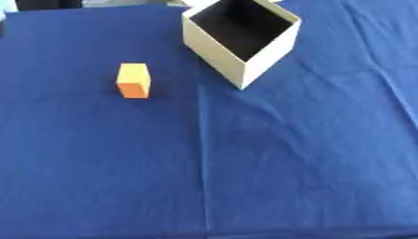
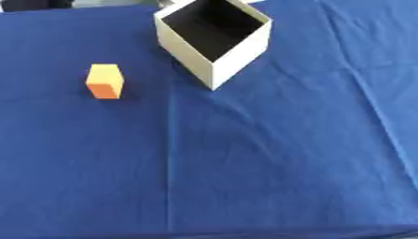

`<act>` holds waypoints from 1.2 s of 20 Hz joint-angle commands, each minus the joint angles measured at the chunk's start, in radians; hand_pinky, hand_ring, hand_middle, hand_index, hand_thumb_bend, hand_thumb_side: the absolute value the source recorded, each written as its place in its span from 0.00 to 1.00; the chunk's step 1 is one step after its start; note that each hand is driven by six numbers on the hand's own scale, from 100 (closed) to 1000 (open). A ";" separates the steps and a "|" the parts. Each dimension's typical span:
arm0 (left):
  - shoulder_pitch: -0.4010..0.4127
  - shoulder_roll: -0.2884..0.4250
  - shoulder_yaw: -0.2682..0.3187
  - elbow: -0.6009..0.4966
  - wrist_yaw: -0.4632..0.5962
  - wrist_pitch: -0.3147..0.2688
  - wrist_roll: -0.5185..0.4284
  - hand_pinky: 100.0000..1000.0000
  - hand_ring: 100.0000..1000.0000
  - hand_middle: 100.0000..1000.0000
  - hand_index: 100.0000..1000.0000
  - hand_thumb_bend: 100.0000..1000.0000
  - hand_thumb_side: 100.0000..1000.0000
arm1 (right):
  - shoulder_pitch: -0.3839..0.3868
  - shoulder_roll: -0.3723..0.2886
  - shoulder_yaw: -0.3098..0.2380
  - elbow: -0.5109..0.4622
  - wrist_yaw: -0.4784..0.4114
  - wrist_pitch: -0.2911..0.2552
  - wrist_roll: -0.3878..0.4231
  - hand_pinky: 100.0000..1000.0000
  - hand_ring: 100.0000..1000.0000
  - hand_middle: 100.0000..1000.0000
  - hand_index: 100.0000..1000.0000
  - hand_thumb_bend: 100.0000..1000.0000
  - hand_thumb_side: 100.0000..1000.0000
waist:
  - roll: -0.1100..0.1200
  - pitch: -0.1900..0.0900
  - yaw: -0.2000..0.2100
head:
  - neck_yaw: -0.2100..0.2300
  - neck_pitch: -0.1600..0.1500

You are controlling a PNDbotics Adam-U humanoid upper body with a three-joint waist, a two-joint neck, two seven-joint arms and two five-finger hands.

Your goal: Pick up objects on the table and place them in the box.

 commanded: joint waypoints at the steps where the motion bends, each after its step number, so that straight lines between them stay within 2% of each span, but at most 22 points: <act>1: -0.047 0.106 -0.012 0.010 0.010 0.049 -0.016 0.43 0.55 0.65 0.76 0.21 0.68 | -0.020 -0.030 0.005 -0.016 -0.004 -0.004 0.010 0.76 0.68 0.60 0.73 0.00 0.78 | 0.007 -0.011 -0.007 | -0.006 -0.013; 5: -0.117 0.200 -0.101 0.100 -0.042 0.077 -0.071 0.46 0.58 0.68 0.79 0.27 0.69 | -0.026 -0.029 0.009 -0.016 -0.011 -0.004 0.016 0.76 0.68 0.60 0.73 0.00 0.79 | 0.005 -0.007 -0.016 | 0.000 -0.018; 10: -0.195 0.316 -0.224 0.222 -0.118 0.015 -0.147 0.48 0.61 0.69 0.81 0.35 0.60 | -0.036 -0.020 0.015 -0.016 -0.019 -0.005 0.024 0.76 0.67 0.59 0.73 0.00 0.79 | -0.005 -0.004 -0.027 | 0.023 -0.025; 13: -0.247 0.323 -0.294 0.292 -0.161 -0.024 -0.190 0.50 0.63 0.70 0.82 0.43 0.53 | -0.038 -0.017 0.018 -0.016 -0.022 -0.005 0.029 0.76 0.67 0.59 0.73 0.00 0.79 | -0.007 -0.005 -0.025 | 0.025 -0.028; 19: -0.331 0.296 -0.421 0.428 -0.248 -0.082 -0.277 0.58 0.70 0.73 0.84 0.63 0.47 | -0.039 -0.016 0.022 -0.016 -0.027 -0.004 0.036 0.76 0.67 0.59 0.73 0.00 0.79 | -0.008 -0.008 -0.022 | 0.020 -0.030; 22: -0.363 0.272 -0.460 0.488 -0.294 -0.098 -0.323 0.62 0.76 0.77 0.84 0.65 0.43 | -0.039 -0.015 0.023 -0.016 -0.029 -0.004 0.039 0.76 0.67 0.59 0.73 0.00 0.79 | -0.009 -0.009 -0.022 | 0.019 -0.029; 24: -0.386 0.255 -0.474 0.523 -0.325 -0.102 -0.354 0.65 0.79 0.78 0.85 0.60 0.38 | -0.038 -0.014 0.023 -0.016 -0.030 -0.003 0.040 0.75 0.67 0.59 0.73 0.00 0.79 | -0.009 -0.009 -0.020 | 0.019 -0.028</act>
